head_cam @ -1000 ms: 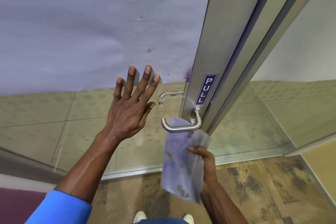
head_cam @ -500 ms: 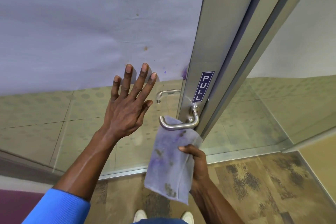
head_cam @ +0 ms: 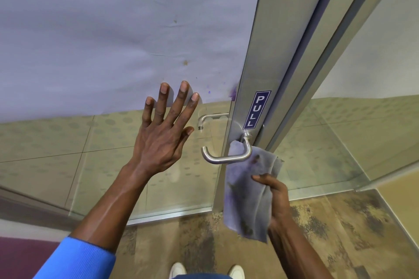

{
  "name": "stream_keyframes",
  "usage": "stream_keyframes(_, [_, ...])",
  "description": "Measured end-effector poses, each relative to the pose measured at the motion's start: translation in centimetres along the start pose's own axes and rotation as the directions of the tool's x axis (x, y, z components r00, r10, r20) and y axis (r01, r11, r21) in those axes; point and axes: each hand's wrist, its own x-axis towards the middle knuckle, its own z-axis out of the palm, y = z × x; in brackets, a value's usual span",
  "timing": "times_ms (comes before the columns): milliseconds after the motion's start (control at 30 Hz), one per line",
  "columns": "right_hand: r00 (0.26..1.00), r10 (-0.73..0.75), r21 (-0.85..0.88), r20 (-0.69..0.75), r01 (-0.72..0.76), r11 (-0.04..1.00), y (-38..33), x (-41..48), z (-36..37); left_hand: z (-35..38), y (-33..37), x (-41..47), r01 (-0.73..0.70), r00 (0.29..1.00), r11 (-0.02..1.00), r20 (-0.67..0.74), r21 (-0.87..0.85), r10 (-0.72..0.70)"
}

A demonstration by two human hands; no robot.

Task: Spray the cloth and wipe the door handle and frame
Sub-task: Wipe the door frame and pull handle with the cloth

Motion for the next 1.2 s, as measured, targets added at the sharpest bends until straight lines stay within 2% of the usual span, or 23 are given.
stream_keyframes(200, [0.991, 0.109, 0.024, 0.073, -0.111, 0.993, 4.7, -0.7, 2.1, 0.2, 0.0, 0.0, 0.000, 1.000, 1.000, -0.007, -0.006, 0.000])
stream_keyframes(300, [0.991, 0.113, 0.042, 0.067, -0.116, 0.992, 4.8, -0.8, 2.1, 0.4, -0.1, -0.1, 0.001, 1.000, 1.000, -0.009, -0.003, -0.001])
stream_keyframes(467, [0.993, -0.071, -0.010, -0.098, 0.070, 0.997, 1.6, -0.2, -0.8, 0.3, -0.1, 0.0, -0.001, 1.000, 1.000, -0.007, -0.010, 0.001])
stream_keyframes(600, [0.983, -0.176, -0.003, -0.060, 0.176, 0.984, -0.5, -0.8, -2.4, 0.3, -0.2, -0.1, -0.005, 1.000, 1.000, -0.002, -0.015, 0.005])
stream_keyframes(667, [0.940, -0.337, -0.056, -0.060, 0.334, 0.941, -1.3, -1.2, -2.6, 0.3, -0.1, -0.1, -0.008, 1.000, 1.000, -0.003, -0.016, 0.008])
stream_keyframes(700, [0.887, -0.457, -0.150, -0.072, 0.443, 0.884, -1.8, -1.3, -2.4, 0.3, -0.1, -0.1, -0.010, 1.000, 1.000, -0.004, -0.015, 0.010])
stream_keyframes(733, [0.804, -0.590, -0.294, -0.073, 0.548, 0.783, -2.1, -1.4, -2.1, 0.3, -0.1, -0.1, -0.011, 1.000, 1.000, -0.003, -0.014, 0.011])
stream_keyframes(800, [0.596, -0.803, -0.590, 0.023, 0.656, 0.470, -2.3, -1.3, -1.1, 0.3, -0.2, 0.0, -0.013, 1.000, 1.000, 0.002, -0.012, 0.013])
stream_keyframes(867, [0.445, -0.857, -0.741, 0.260, 0.661, 0.118, -2.1, -0.7, 0.0, 0.4, -0.3, -0.1, -0.018, 1.000, 1.000, 0.007, -0.004, 0.018])
stream_keyframes(933, [0.250, -0.815, -0.756, 0.523, 0.577, -0.309, -2.4, 0.7, 0.7, 0.4, -0.3, -0.2, -0.021, 1.000, 1.000, 0.007, -0.004, 0.021])
stream_keyframes(967, [0.213, -0.754, -0.730, 0.621, 0.508, -0.458, -2.7, 1.7, 0.7, 0.4, -0.4, -0.2, -0.020, 1.000, 1.000, 0.007, -0.005, 0.020])
stream_keyframes(1000, [0.221, -0.698, -0.707, 0.681, 0.445, -0.550, -3.0, 2.8, 0.4, 0.4, -0.4, -0.2, -0.019, 1.000, 1.000, 0.006, -0.007, 0.019])
stream_keyframes(1067, [0.297, -0.619, -0.685, 0.727, 0.366, -0.630, -3.0, 4.7, -0.9, 0.3, -0.4, -0.2, -0.023, 1.000, 1.000, 0.006, -0.004, 0.023])
stream_keyframes(1133, [0.361, -0.572, -0.674, 0.737, 0.326, -0.663, -2.4, 5.8, -2.6, 0.3, -0.5, -0.3, -0.032, 0.999, 0.999, 0.008, 0.006, 0.032])
stream_keyframes(1200, [0.387, -0.562, -0.679, 0.731, 0.339, -0.650, -2.0, 6.4, -4.1, 0.2, -0.6, -0.4, -0.042, 0.999, 0.999, 0.022, 0.010, 0.042])
